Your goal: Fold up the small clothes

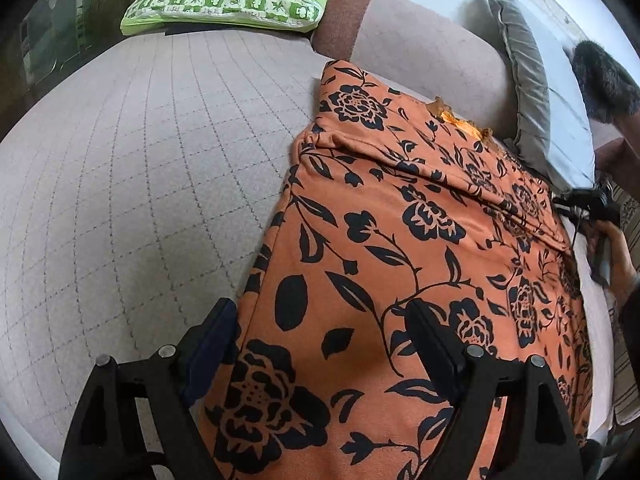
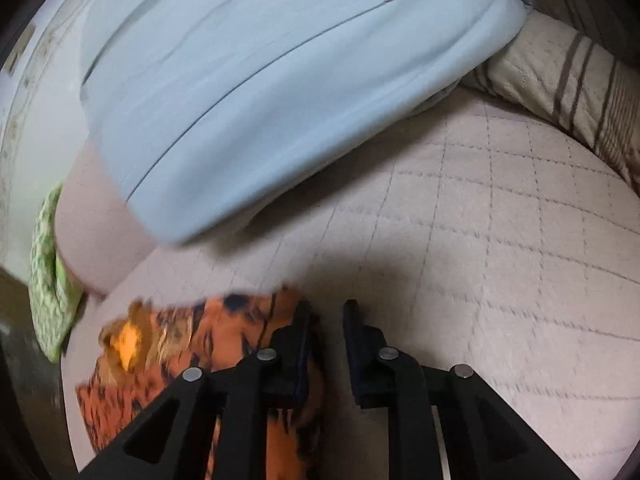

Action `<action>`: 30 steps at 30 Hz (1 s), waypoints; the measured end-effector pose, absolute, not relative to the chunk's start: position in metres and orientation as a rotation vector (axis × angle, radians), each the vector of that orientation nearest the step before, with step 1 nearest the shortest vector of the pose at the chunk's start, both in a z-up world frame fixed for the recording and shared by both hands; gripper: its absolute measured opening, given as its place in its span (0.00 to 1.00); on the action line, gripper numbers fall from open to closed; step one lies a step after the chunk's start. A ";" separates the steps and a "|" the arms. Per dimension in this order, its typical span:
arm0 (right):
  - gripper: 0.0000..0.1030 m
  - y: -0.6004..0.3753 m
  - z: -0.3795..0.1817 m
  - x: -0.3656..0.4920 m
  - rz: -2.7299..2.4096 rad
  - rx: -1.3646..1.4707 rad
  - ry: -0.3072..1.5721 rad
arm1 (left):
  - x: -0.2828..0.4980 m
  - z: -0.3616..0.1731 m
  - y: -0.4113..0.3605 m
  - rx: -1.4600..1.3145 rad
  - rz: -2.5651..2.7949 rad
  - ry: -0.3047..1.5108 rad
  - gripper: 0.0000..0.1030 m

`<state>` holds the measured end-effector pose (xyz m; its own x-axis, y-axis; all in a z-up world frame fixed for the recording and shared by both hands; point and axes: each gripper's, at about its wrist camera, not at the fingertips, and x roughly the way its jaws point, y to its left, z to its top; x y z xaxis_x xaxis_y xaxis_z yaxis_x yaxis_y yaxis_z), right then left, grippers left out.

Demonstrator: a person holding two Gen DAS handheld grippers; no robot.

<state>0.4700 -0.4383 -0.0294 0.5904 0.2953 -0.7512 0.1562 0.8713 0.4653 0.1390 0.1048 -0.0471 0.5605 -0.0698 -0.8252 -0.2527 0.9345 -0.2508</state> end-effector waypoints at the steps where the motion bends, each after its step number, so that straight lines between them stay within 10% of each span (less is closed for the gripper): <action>1: 0.33 -0.436 -0.024 0.456 0.107 0.507 0.950 | 0.138 -0.046 0.106 -0.376 0.108 0.969 0.84; 3: 0.62 -0.430 -0.011 0.421 0.119 0.438 0.946 | 0.134 -0.042 0.106 -0.391 0.100 0.952 0.84; 5: 0.67 -0.425 0.001 0.375 0.151 0.380 0.913 | 0.130 -0.040 0.104 -0.387 0.099 0.940 0.84; 17: 0.69 -0.378 -0.028 0.319 0.098 -0.089 0.911 | 0.116 -0.037 0.096 -0.319 0.099 0.932 0.84; 19: 0.63 -0.376 -0.035 0.336 0.105 -0.033 0.947 | 0.119 -0.039 0.095 -0.322 0.100 0.940 0.84; 20: 0.33 -0.386 -0.037 0.343 0.097 0.054 0.962 | 0.121 -0.041 0.094 -0.320 0.102 0.947 0.84; 21: 0.26 -0.398 -0.041 0.349 0.088 0.154 0.967 | 0.123 -0.042 0.094 -0.317 0.105 0.951 0.84; 27: 0.28 -0.489 -0.095 0.335 0.236 1.045 0.895 | 0.126 -0.044 0.096 -0.331 0.098 0.963 0.84; 30: 0.26 -0.482 -0.081 0.331 0.194 0.912 0.958 | 0.123 -0.043 0.099 -0.332 0.097 0.958 0.84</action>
<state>0.3309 -0.4823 -0.0811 0.5897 0.5164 -0.6210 0.2343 0.6264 0.7434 0.1231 0.0986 -0.0433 0.5754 -0.0648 -0.8153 -0.2268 0.9451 -0.2352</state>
